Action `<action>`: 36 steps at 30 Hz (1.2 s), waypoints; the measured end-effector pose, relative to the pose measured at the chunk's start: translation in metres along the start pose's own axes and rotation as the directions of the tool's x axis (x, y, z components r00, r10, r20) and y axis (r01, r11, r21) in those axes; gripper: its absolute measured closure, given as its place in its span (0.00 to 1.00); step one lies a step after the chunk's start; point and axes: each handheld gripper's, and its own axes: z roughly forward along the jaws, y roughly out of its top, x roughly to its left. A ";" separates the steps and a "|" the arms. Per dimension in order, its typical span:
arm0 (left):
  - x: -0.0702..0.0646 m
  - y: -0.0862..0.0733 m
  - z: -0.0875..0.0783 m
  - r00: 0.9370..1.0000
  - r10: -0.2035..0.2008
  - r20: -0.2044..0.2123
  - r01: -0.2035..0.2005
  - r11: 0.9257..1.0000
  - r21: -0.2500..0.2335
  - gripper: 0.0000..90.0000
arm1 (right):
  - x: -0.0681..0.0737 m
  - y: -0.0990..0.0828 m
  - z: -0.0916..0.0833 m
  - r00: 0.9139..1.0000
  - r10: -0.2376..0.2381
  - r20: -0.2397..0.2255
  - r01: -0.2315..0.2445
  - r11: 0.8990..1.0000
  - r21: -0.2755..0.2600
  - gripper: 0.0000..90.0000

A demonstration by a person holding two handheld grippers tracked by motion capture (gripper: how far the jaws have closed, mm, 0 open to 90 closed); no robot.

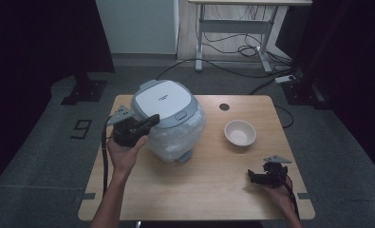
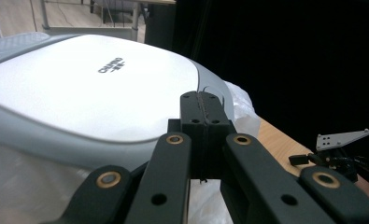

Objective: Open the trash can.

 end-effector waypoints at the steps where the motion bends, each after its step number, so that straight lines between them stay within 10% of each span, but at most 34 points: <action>1: -0.001 0.001 0.002 1.000 -0.001 0.002 0.001 1.000 0.002 1.00 | 0.000 0.000 0.000 1.000 0.000 0.000 0.000 1.000 0.000 0.00; 36: -0.019 0.015 0.066 0.999 0.036 -0.020 -0.034 0.995 0.094 1.00 | 0.000 0.000 -0.001 1.000 -0.002 -0.002 0.002 1.000 0.001 0.00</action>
